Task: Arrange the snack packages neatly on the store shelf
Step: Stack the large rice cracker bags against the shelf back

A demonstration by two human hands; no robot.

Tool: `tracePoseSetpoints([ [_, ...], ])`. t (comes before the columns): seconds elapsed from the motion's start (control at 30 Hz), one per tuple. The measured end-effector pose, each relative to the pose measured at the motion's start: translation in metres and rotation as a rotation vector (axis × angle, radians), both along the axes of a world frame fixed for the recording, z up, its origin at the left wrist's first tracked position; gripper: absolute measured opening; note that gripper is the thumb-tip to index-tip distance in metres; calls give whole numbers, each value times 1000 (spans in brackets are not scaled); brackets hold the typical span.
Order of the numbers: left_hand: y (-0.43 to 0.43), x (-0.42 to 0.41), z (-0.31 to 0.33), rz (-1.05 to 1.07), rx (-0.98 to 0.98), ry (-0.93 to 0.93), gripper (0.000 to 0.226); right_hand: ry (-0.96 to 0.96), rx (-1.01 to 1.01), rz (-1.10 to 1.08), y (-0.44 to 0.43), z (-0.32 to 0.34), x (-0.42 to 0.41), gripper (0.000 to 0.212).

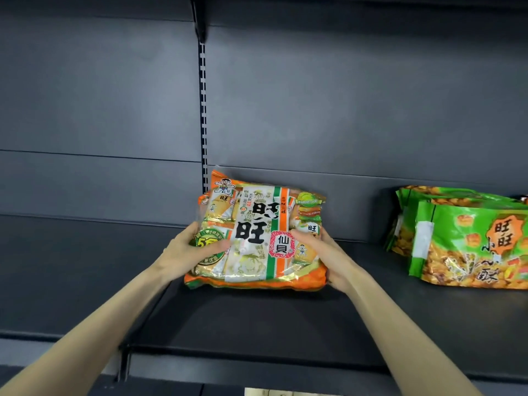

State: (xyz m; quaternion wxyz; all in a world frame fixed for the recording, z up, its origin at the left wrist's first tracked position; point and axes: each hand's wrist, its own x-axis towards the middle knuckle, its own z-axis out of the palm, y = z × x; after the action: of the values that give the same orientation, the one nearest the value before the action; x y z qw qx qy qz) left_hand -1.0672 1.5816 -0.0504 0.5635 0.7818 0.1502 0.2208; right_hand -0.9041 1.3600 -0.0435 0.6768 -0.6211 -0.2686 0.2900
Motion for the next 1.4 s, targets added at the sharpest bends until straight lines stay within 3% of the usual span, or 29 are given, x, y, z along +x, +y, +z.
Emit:
tracePoseSetpoints([
  [0.1, -5, -1, 1, -51, -5, -106, 91, -113, -10, 8, -4, 1, 2, 65],
  [0.27, -9, 14, -12, -25, 96, -131, 60, -277, 0, -106, -10, -1, 9, 57],
  [0.57, -2, 51, -19, 160, 292, -119, 65, -544, -130, -268, 18, 4, 31, 82],
  [0.7, 3, 60, -22, 166, 218, -84, 95, -523, -119, -207, 25, -1, 45, 84],
  [0.83, 8, 64, -27, 85, 178, -22, 70, -489, -180, -11, 20, -9, 53, 98],
  [0.93, 12, 67, -30, 60, 164, -42, 65, -505, -242, 27, 17, -7, 58, 93],
  [1.1, 18, 68, -37, 10, 184, -27, 78, -638, -239, -143, 27, -13, 58, 68],
  [1.23, 17, 72, -36, -27, 188, 97, 73, -581, -175, -121, 33, -19, 60, 90],
  [1.3, 22, 74, -37, 8, 293, 229, 69, -517, -152, -92, 33, -22, 63, 105],
  [1.4, 38, 76, -34, -6, 328, 344, 81, -492, -188, -109, 32, -24, 66, 91],
])
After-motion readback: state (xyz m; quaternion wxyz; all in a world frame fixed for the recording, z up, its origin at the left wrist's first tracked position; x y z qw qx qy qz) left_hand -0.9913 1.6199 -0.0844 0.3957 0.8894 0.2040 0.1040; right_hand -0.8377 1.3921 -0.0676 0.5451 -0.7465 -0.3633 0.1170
